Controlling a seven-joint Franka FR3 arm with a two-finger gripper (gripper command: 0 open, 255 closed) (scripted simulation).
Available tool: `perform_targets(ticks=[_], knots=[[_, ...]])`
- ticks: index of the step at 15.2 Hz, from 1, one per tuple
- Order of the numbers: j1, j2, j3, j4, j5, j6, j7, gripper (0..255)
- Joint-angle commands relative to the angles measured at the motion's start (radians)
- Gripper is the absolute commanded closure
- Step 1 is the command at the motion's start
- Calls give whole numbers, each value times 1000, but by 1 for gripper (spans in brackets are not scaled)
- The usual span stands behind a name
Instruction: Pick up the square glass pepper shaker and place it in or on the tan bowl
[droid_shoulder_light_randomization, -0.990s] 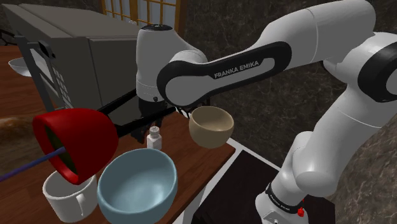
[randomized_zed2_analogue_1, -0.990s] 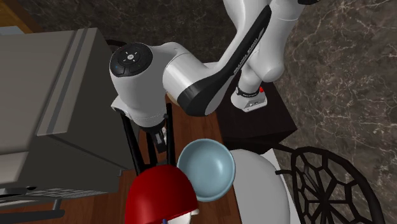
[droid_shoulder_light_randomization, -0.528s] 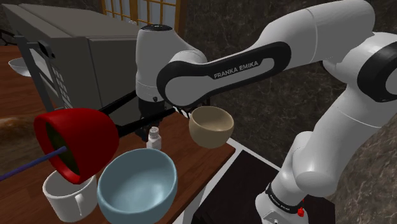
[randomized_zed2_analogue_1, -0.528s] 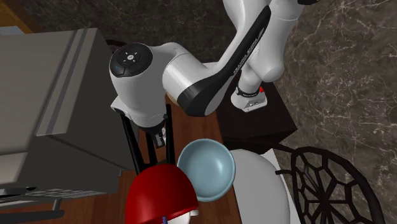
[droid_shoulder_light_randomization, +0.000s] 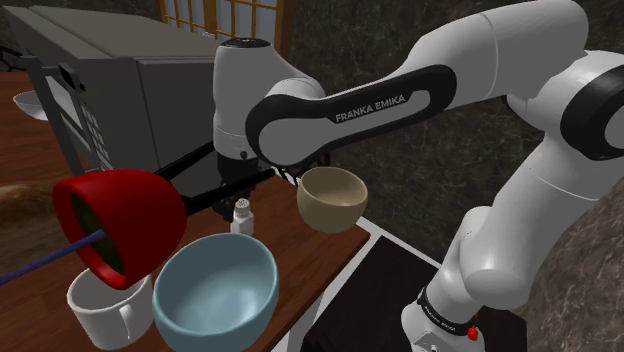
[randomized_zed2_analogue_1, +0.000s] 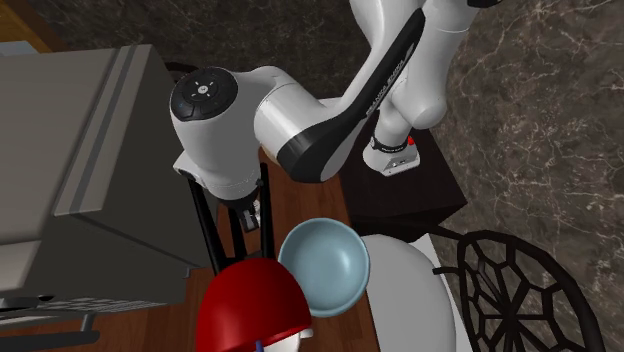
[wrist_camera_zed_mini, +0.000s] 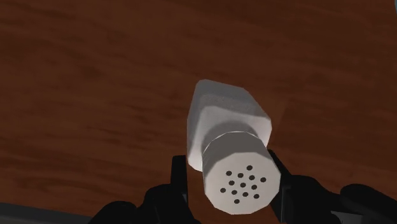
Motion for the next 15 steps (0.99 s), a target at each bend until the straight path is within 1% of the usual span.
perform_targets(ticks=[1,15], knots=[[-1,-6,-1,12,4,-21,-3,255],[-3,-36,-6,170,19,-206,-21,255]])
